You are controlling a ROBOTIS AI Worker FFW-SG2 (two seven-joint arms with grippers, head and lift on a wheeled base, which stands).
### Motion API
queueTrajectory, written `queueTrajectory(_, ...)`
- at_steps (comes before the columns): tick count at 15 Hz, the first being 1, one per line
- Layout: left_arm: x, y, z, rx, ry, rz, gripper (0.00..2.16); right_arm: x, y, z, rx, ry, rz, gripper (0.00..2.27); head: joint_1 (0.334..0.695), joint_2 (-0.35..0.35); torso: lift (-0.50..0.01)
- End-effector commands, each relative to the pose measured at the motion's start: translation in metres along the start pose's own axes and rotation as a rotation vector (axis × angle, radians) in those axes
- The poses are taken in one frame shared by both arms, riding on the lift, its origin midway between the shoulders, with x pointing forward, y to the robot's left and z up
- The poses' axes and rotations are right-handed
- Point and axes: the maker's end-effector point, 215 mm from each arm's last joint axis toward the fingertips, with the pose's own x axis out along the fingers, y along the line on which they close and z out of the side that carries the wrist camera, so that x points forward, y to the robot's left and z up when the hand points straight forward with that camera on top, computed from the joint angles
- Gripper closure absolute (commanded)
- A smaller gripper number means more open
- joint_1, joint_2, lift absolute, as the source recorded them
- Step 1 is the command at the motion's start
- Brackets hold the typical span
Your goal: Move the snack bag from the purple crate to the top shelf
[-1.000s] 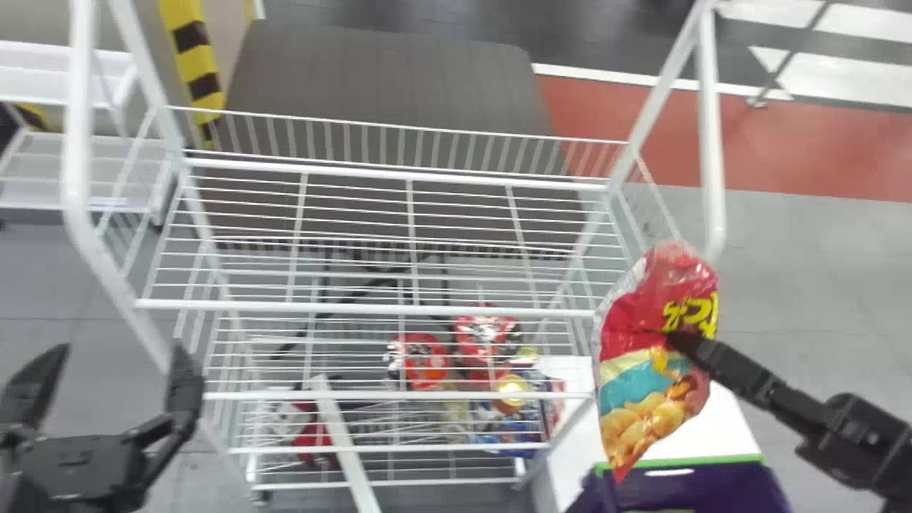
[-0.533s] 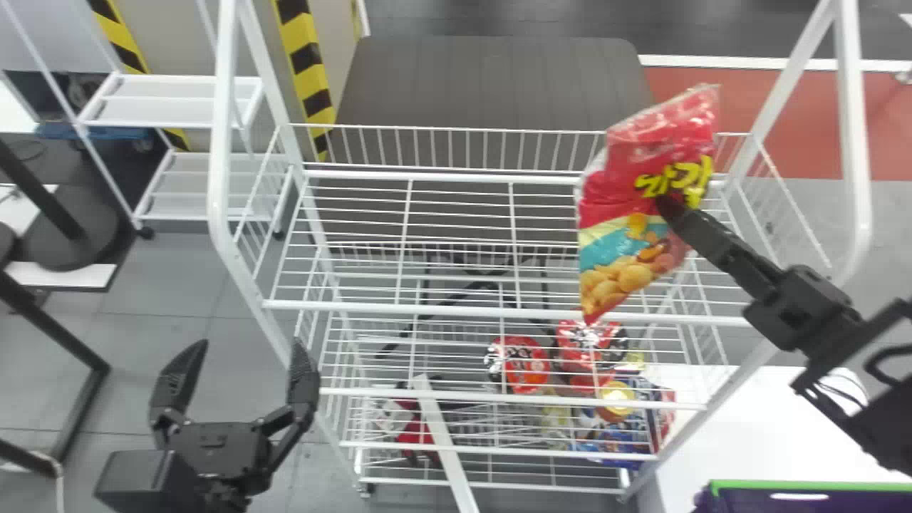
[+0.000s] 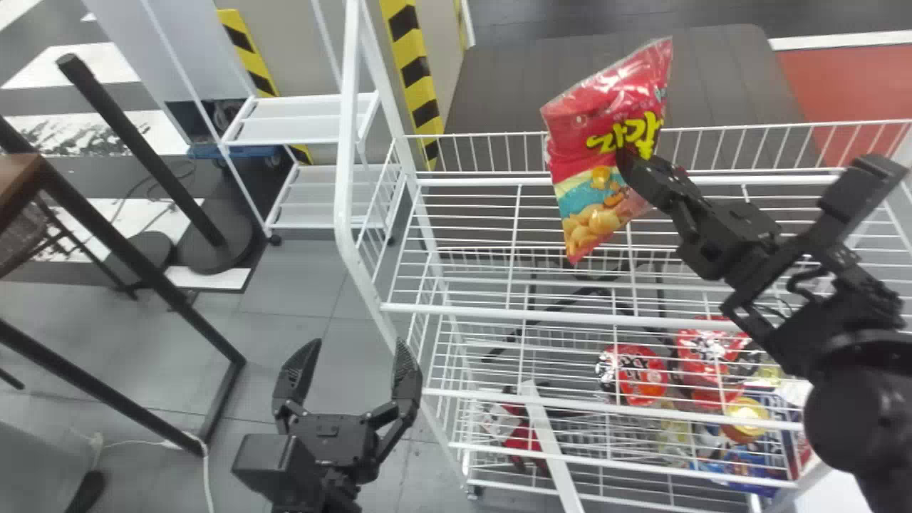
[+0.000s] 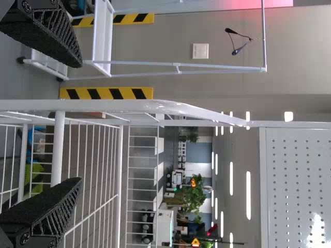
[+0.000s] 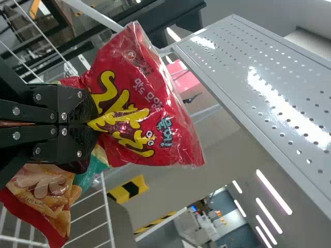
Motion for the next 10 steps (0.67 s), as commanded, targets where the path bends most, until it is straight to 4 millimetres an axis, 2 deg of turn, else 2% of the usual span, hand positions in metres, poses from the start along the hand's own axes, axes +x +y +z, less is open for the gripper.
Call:
queueTrajectory(1,0.000,0.008,-0.002,0.005,0.002,0.011,0.00,0.033,0.002,-0.018,-0.035,-0.002,0.015,2.21,0.695,0.256,0.000)
queueTrajectory(4,0.000,0.017,-0.001,-0.002,-0.008,0.026,0.00,0.054,0.004,-0.029,-0.130,-0.035,0.004,2.20,0.695,0.288,0.000)
queueTrajectory(6,-0.001,0.022,-0.001,-0.001,-0.015,0.033,0.00,0.058,-0.010,-0.035,-0.177,-0.033,-0.019,2.20,0.695,0.308,0.000)
queueTrajectory(7,-0.001,0.023,-0.002,0.001,-0.014,0.035,0.00,0.059,-0.009,-0.041,-0.191,-0.019,-0.015,2.20,0.695,0.310,0.000)
queueTrajectory(9,-0.001,0.023,0.000,0.000,-0.020,0.035,0.00,0.061,-0.011,-0.051,-0.196,0.012,-0.018,1.81,0.695,0.314,0.000)
queueTrajectory(10,-0.001,0.023,0.001,0.000,-0.023,0.035,0.00,0.062,-0.017,-0.057,-0.187,0.038,-0.036,1.37,0.695,0.316,0.000)
